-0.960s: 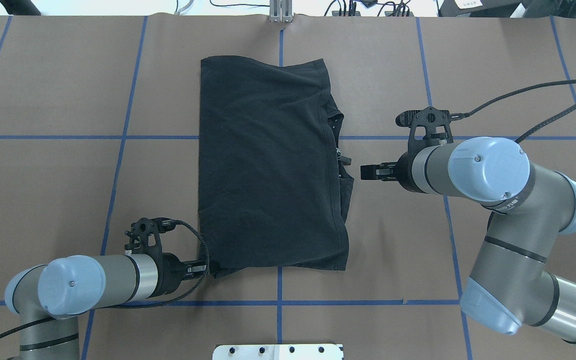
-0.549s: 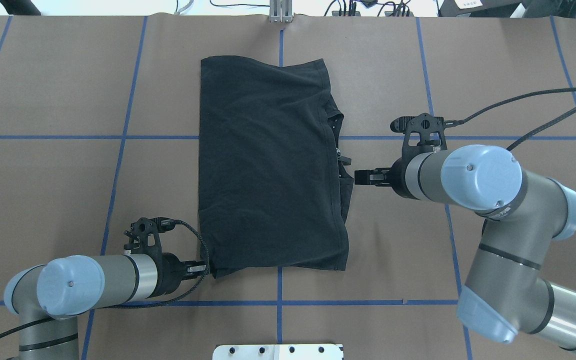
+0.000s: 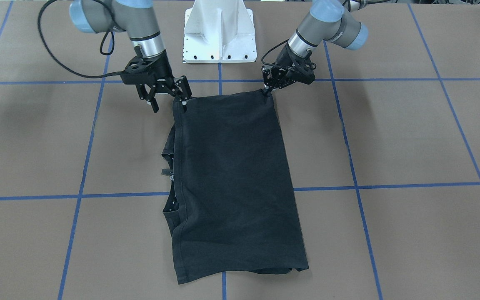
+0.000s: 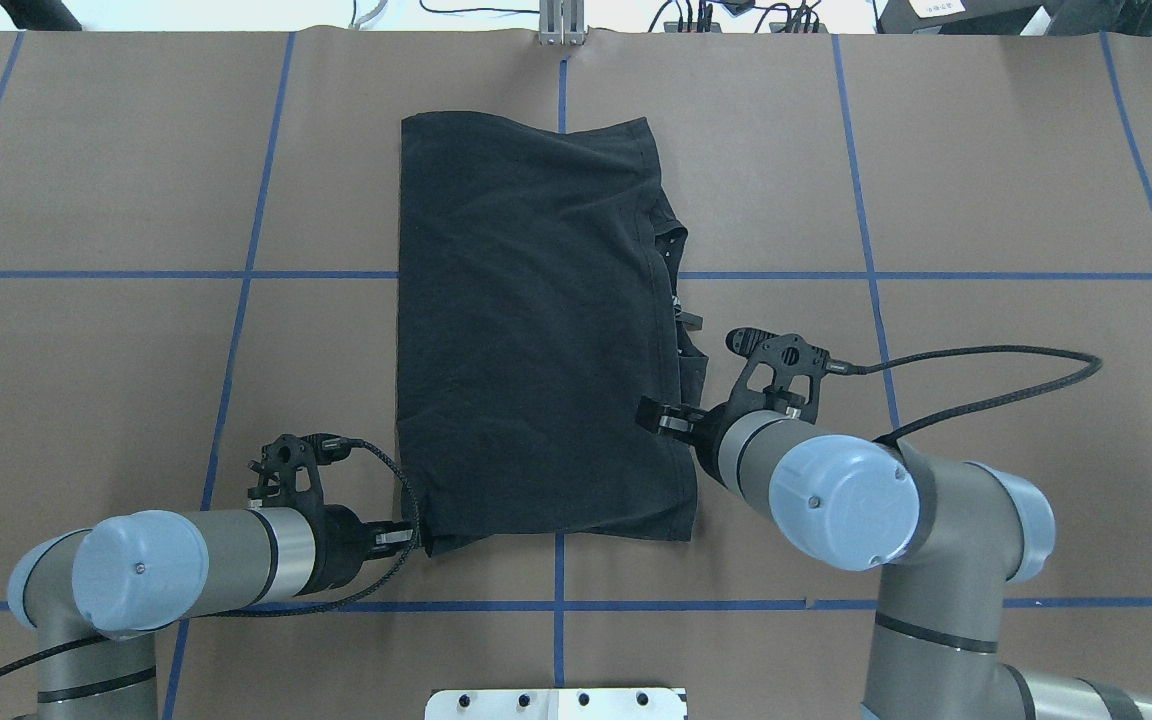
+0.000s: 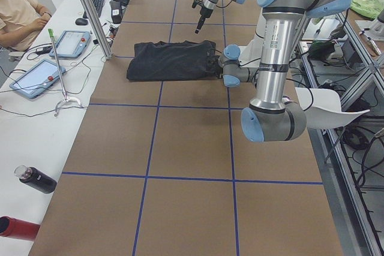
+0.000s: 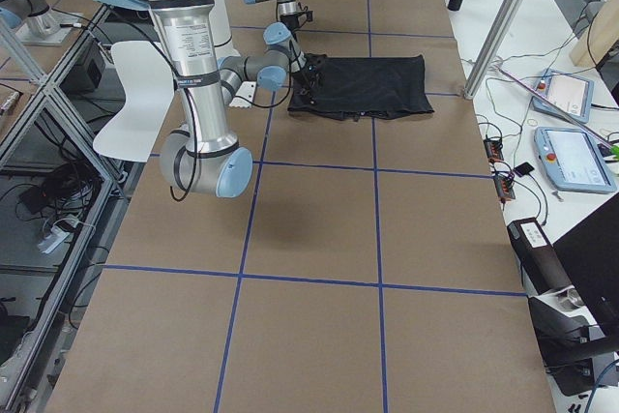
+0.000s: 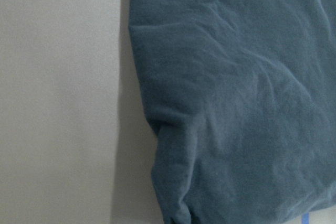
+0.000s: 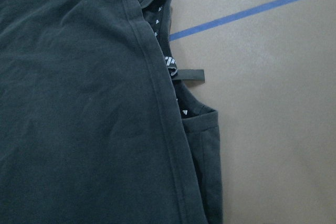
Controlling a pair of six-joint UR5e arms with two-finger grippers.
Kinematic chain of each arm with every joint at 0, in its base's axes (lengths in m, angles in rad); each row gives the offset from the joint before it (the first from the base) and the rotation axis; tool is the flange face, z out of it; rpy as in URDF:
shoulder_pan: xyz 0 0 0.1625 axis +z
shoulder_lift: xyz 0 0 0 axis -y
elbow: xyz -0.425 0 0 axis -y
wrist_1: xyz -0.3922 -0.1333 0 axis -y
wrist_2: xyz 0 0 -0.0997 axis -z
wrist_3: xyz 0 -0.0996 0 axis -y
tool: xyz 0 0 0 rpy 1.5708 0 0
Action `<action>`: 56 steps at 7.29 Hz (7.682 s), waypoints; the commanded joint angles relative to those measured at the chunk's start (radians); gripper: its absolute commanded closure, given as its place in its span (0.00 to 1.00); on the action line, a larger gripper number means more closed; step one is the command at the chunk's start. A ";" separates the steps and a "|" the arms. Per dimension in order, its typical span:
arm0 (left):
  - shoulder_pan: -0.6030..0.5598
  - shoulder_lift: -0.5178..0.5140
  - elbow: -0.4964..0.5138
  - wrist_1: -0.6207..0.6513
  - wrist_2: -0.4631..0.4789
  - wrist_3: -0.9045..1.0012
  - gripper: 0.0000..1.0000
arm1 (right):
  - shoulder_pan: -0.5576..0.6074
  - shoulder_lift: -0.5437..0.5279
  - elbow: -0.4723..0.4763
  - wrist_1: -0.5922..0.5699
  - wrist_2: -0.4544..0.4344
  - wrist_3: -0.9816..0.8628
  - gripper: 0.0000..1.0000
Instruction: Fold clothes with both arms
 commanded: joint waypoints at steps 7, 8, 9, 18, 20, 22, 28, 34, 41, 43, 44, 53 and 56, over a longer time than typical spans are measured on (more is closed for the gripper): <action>0.000 0.001 -0.002 0.000 0.000 -0.001 1.00 | -0.050 0.055 -0.159 0.010 -0.133 0.024 0.21; 0.000 0.003 -0.002 0.000 0.012 -0.001 1.00 | -0.054 0.057 -0.164 0.010 -0.139 0.024 0.23; 0.000 0.005 -0.002 -0.002 0.014 -0.001 1.00 | -0.054 0.057 -0.167 0.010 -0.139 0.024 0.27; 0.000 0.000 -0.002 -0.002 0.014 -0.001 1.00 | -0.059 0.066 -0.179 0.010 -0.143 0.023 0.78; 0.000 -0.002 -0.003 -0.002 0.012 -0.001 1.00 | -0.057 0.064 -0.168 0.010 -0.143 0.023 0.90; 0.000 -0.003 -0.006 -0.002 0.012 0.001 1.00 | -0.057 0.063 -0.167 0.012 -0.145 0.023 1.00; 0.009 0.046 -0.210 0.040 0.006 -0.001 1.00 | -0.183 -0.089 0.095 0.001 -0.225 0.024 1.00; -0.153 -0.131 -0.253 0.341 -0.100 0.109 1.00 | -0.065 -0.032 0.094 -0.004 -0.195 0.003 1.00; -0.477 -0.382 0.037 0.468 -0.187 0.367 1.00 | 0.113 0.121 -0.064 -0.076 -0.151 -0.081 1.00; -0.492 -0.439 0.153 0.460 -0.180 0.401 1.00 | 0.153 0.196 -0.174 -0.073 -0.146 -0.097 1.00; -0.494 -0.462 0.200 0.457 -0.151 0.416 1.00 | 0.168 0.242 -0.252 -0.068 -0.145 -0.097 1.00; -0.505 -0.631 0.727 0.143 -0.072 0.463 0.34 | 0.266 0.339 -0.477 -0.056 -0.076 -0.179 0.01; -0.584 -0.573 0.605 0.112 -0.243 0.514 0.00 | 0.377 0.390 -0.454 -0.048 0.184 -0.253 0.00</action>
